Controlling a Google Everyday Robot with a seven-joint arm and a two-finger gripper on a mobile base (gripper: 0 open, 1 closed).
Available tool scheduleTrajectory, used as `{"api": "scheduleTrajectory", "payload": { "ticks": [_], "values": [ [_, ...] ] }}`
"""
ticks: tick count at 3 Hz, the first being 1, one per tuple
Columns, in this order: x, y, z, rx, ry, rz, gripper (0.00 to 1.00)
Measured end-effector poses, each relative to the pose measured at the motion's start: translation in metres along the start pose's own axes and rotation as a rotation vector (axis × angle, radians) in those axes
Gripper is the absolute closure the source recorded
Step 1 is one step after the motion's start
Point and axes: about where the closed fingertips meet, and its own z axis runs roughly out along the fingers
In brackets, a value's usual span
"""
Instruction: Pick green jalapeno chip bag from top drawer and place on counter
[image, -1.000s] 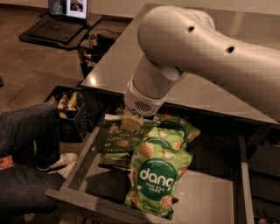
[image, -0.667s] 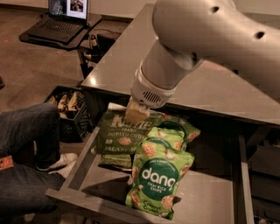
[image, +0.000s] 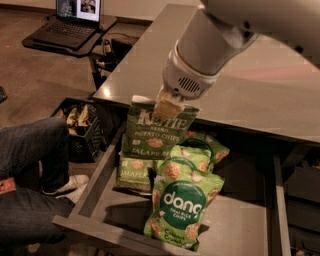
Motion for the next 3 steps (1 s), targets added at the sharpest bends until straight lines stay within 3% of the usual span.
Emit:
{"api": "scheduleTrajectory", "payload": {
  "ticks": [1,3],
  "values": [
    [-0.0061,0.0133,-0.0473,0.045,-0.023,-0.05,1.0],
    [-0.0104,0.0223,-0.0512,0.037,-0.035,-0.074,1.0]
  ]
}}
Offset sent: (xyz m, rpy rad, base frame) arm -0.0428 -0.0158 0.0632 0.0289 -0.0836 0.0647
